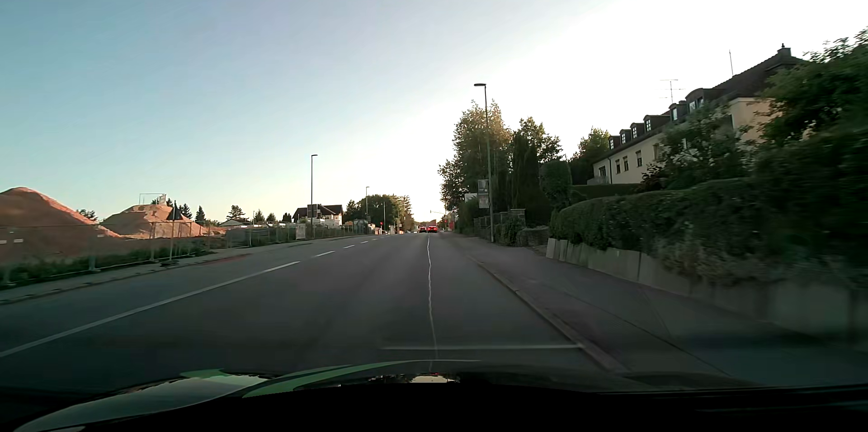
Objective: Follow the waypoints while adhering to traffic rules and regulations
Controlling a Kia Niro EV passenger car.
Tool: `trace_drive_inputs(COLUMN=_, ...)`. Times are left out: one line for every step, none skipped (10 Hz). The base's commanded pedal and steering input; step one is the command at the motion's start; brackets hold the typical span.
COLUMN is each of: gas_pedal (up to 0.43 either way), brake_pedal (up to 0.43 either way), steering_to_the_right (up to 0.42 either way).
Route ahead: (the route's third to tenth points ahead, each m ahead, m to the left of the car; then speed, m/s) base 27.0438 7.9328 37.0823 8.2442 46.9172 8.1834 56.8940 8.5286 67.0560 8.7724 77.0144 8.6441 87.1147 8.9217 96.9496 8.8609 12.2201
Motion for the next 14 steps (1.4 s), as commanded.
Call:
trace_drive_inputs(gas_pedal=0.157, brake_pedal=0.0, steering_to_the_right=-0.011)
trace_drive_inputs(gas_pedal=0.157, brake_pedal=0.0, steering_to_the_right=-0.011)
trace_drive_inputs(gas_pedal=0.157, brake_pedal=0.0, steering_to_the_right=-0.011)
trace_drive_inputs(gas_pedal=0.15, brake_pedal=0.0, steering_to_the_right=-0.011)
trace_drive_inputs(gas_pedal=0.15, brake_pedal=0.0, steering_to_the_right=-0.011)
trace_drive_inputs(gas_pedal=0.13, brake_pedal=0.0, steering_to_the_right=-0.011)
trace_drive_inputs(gas_pedal=0.11, brake_pedal=0.0, steering_to_the_right=-0.01)
trace_drive_inputs(gas_pedal=0.087, brake_pedal=0.0, steering_to_the_right=-0.008)
trace_drive_inputs(gas_pedal=0.079, brake_pedal=0.0, steering_to_the_right=-0.005)
trace_drive_inputs(gas_pedal=0.067, brake_pedal=0.0, steering_to_the_right=-0.005)
trace_drive_inputs(gas_pedal=0.067, brake_pedal=0.0, steering_to_the_right=-0.004)
trace_drive_inputs(gas_pedal=0.059, brake_pedal=0.0, steering_to_the_right=-0.004)
trace_drive_inputs(gas_pedal=0.059, brake_pedal=0.0, steering_to_the_right=-0.002)
trace_drive_inputs(gas_pedal=0.059, brake_pedal=0.0, steering_to_the_right=0.0)
